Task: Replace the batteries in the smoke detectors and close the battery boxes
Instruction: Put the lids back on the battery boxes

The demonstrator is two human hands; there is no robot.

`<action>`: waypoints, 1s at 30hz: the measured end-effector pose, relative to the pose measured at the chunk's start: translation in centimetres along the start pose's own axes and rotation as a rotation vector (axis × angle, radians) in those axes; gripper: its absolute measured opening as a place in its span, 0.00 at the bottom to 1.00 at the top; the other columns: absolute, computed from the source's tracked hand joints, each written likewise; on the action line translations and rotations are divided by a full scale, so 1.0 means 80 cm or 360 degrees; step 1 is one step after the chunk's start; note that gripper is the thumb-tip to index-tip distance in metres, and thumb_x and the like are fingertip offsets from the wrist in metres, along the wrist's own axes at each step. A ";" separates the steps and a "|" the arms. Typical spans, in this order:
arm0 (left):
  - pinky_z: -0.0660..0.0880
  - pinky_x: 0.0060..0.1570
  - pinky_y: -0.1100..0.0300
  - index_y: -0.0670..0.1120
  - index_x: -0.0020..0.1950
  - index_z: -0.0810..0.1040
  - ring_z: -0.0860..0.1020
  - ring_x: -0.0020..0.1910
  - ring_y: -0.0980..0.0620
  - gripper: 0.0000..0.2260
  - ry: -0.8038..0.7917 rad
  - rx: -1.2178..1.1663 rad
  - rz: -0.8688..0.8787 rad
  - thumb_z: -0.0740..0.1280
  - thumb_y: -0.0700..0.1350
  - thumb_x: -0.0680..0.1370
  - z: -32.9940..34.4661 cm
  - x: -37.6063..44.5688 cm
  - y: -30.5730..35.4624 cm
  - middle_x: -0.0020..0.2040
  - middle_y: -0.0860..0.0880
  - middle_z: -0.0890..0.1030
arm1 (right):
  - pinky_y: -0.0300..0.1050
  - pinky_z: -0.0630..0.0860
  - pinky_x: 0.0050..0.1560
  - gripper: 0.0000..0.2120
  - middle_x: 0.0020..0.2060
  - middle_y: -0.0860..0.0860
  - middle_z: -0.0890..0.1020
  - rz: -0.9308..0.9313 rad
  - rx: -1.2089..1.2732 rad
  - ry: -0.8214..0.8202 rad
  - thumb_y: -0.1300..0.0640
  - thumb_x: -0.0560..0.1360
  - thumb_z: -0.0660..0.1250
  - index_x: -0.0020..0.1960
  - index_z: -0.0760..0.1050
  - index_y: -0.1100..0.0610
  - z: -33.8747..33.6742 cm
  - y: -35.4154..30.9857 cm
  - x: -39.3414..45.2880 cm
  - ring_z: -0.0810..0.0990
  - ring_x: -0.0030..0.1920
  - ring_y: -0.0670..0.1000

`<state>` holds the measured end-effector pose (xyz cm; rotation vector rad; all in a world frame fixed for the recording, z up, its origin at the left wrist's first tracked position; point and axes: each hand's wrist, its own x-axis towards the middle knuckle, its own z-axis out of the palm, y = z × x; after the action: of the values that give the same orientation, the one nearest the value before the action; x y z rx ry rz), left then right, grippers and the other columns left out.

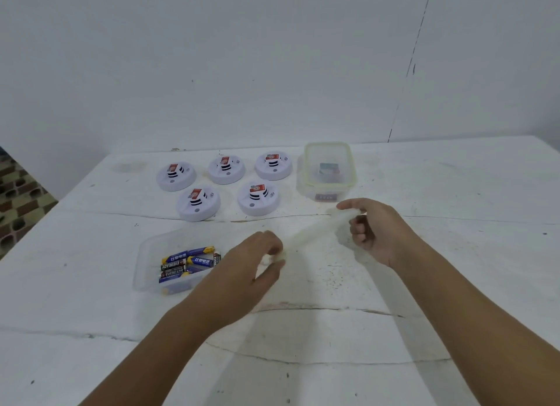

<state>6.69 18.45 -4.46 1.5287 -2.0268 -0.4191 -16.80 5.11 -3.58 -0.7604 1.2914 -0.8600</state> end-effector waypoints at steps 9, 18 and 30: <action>0.75 0.36 0.65 0.45 0.55 0.79 0.80 0.36 0.55 0.06 0.0995 -0.1073 -0.0677 0.65 0.47 0.85 -0.057 0.000 -0.010 0.38 0.49 0.81 | 0.52 0.72 0.55 0.25 0.48 0.52 0.82 -0.0641 -0.0546 -0.0144 0.36 0.82 0.61 0.54 0.79 0.58 0.085 0.028 -0.014 0.79 0.51 0.51; 0.74 0.33 0.66 0.50 0.52 0.79 0.78 0.34 0.56 0.03 0.1311 -0.0719 -0.1139 0.68 0.49 0.83 -0.104 -0.063 -0.086 0.40 0.51 0.83 | 0.44 0.73 0.46 0.04 0.42 0.49 0.78 -0.0564 -0.0635 -0.0561 0.49 0.83 0.66 0.54 0.77 0.48 0.179 0.059 -0.022 0.74 0.38 0.48; 0.75 0.50 0.52 0.52 0.57 0.78 0.78 0.51 0.50 0.09 0.1137 -0.0605 -0.1410 0.65 0.55 0.83 -0.081 -0.079 -0.128 0.49 0.53 0.79 | 0.44 0.75 0.43 0.07 0.48 0.53 0.81 -0.0479 -0.0475 -0.0469 0.49 0.85 0.61 0.57 0.77 0.48 0.210 0.087 -0.028 0.77 0.41 0.48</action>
<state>19.71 21.94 -6.57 1.8879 -0.6330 -0.4539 0.49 10.54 -6.33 -1.2935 1.0665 -0.7631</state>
